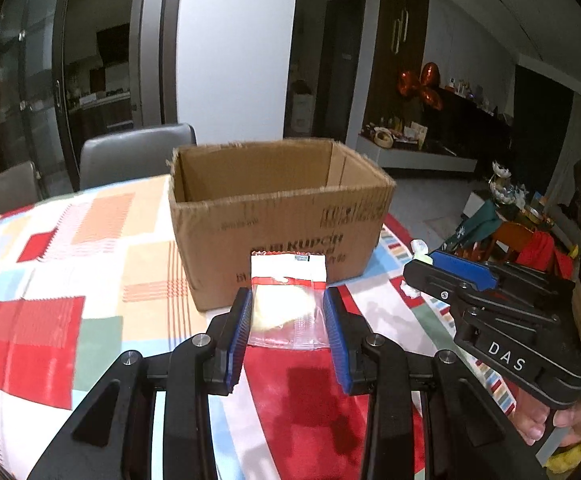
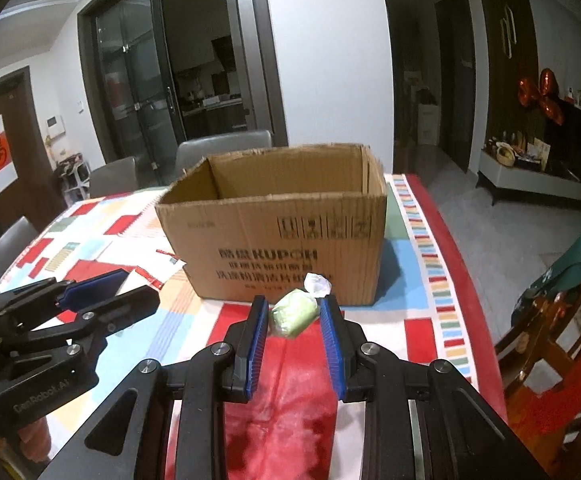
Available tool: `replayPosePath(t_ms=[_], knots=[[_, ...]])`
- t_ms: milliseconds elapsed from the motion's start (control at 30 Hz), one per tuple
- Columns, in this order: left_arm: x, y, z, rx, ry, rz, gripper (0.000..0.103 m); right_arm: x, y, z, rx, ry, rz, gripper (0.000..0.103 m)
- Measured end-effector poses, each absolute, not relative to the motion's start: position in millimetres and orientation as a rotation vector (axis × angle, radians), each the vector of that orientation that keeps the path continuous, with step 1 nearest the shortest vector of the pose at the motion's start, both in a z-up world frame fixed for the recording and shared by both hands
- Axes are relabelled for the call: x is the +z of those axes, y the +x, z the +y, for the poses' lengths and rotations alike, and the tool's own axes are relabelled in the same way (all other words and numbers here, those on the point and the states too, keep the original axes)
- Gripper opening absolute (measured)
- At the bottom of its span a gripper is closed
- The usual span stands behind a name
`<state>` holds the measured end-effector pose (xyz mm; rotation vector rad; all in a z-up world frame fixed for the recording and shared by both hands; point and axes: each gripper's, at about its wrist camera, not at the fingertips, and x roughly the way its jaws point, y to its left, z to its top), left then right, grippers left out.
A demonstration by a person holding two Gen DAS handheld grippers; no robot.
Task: Organize snacks
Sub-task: 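Grasp the clear cheese packet with the left tool while the right tool grasps the green candy, then carry both items over the box and open both tools to drop them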
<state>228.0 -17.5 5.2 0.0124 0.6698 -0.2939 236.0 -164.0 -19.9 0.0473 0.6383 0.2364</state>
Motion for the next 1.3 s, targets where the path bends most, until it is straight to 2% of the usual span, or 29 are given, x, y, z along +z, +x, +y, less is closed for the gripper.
replayPosePath(t_ms=[733,1300], knots=[[94.1,287.2,-9.4,-0.26,0.11,0.654,0.036,67.5,294.9,-164.5,0.21,-0.062,0.608,0.028],[84.6,362.5,-19.7,-0.248,0.113,0.755,0.036,56.3,386.0,-159.7,0.247,-0.039,0.735,0.028]])
